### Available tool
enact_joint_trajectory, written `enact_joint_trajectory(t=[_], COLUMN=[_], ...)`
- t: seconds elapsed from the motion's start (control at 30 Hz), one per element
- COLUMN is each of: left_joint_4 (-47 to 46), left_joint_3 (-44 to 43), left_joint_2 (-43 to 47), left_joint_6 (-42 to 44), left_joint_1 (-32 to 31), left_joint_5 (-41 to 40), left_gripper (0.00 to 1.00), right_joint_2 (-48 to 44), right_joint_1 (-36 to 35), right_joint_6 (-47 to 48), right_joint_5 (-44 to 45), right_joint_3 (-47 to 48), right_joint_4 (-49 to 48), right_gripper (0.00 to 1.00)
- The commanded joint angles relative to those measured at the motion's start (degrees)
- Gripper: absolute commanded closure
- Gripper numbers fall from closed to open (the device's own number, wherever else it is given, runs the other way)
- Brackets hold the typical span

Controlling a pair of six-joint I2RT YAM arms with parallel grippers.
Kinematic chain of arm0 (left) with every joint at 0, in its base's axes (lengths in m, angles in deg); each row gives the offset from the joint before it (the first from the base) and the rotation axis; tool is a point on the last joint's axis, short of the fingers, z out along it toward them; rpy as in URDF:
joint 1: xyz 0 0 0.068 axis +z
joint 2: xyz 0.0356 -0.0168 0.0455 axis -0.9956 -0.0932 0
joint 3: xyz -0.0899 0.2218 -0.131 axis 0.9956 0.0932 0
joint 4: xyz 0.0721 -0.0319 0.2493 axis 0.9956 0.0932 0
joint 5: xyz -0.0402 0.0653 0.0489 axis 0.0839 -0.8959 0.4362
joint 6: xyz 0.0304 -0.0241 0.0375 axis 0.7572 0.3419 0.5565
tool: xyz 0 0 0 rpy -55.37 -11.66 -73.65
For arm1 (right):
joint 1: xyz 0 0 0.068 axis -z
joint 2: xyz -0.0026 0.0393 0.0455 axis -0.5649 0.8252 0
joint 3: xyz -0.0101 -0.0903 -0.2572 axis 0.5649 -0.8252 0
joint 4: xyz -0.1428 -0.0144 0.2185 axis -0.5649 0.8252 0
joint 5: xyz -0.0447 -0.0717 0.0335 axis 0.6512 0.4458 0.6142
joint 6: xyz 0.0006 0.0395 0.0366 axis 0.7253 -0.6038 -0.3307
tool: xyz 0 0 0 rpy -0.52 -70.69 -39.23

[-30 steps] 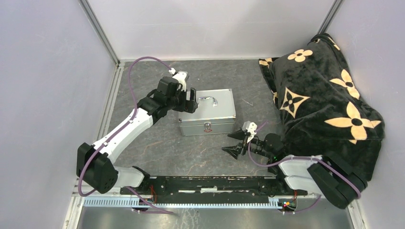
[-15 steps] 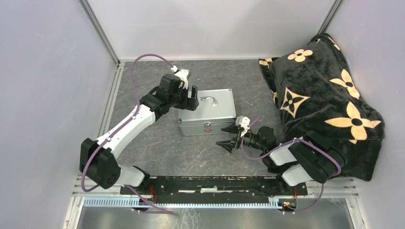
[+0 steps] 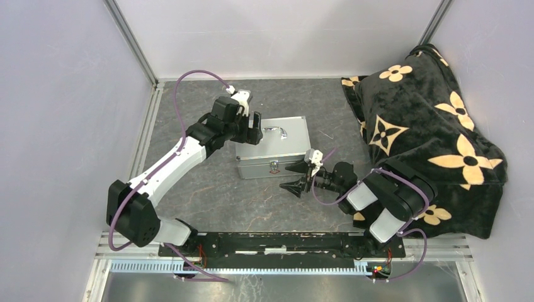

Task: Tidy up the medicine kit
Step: Close the medicine box at the center of the board.

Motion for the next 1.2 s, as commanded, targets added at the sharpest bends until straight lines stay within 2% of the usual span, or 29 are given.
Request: enact_joint_trajectory(t=[0.0, 0.63, 1.03, 1.17], left_joint_4=[5.58, 6.06, 6.18, 6.28], left_joint_3=[0.6, 0.41, 0.32, 0.32], left_joint_2=[-2.54, -3.38, -3.53, -3.68], left_joint_6=[1.68, 2.03, 2.28, 2.36], left_joint_1=[0.03, 0.03, 0.02, 0.03], left_joint_5=[-0.11, -0.42, -0.51, -0.51], left_gripper=[0.12, 0.12, 0.12, 0.12], right_joint_2=[2.35, 8.1, 8.7, 8.1], right_joint_1=[-0.01, -0.03, -0.12, -0.06], right_joint_6=[-0.79, 0.17, -0.73, -0.42], right_joint_5=[-2.45, -7.43, -9.75, -9.52], right_joint_3=[3.19, 8.83, 9.39, 8.96], right_joint_4=[-4.7, -1.91, -2.39, -1.99], right_gripper=[0.23, 0.31, 0.46, 0.48])
